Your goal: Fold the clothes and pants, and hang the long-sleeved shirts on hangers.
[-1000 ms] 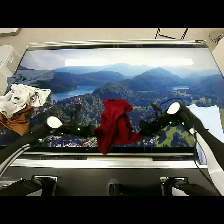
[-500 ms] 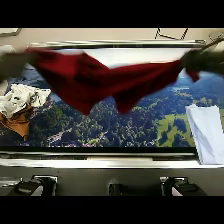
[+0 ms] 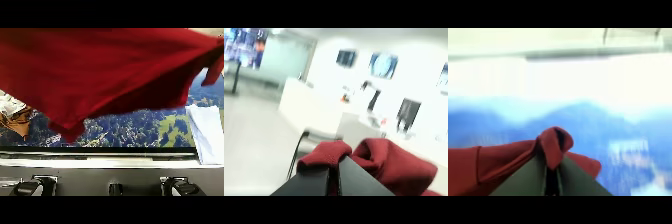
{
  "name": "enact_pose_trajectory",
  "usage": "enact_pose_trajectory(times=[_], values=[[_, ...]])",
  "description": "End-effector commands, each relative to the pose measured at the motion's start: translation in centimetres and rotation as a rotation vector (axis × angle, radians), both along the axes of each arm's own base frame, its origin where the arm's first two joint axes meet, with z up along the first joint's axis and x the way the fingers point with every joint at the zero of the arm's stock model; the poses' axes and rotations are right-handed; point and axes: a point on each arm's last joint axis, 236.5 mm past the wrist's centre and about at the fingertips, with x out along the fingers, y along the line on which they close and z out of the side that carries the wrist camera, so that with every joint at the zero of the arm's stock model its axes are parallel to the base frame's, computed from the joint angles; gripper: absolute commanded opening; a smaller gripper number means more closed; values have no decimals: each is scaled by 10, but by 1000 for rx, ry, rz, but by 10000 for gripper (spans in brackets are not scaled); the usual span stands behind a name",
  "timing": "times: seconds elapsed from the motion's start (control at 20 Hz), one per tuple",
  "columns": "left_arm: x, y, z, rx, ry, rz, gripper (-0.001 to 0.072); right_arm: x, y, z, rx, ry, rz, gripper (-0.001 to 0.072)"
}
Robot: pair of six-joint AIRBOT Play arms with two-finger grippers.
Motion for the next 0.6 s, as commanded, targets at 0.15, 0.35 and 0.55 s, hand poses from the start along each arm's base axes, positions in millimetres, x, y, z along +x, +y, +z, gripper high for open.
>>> enact_pose_trajectory(times=[0.15, 0.35, 0.55], values=[[123, -12, -211, 125, 614, -14, 25, 40, 23, -169, 17, 498, 49, 39], [187, -23, -369, 73, 986, -25, 27, 103, 56, -286, 174, 632, 40, 39], [182, -56, -478, -35, 1338, -154, 148, 113, 82, -354, 291, 791, 45, 39]])
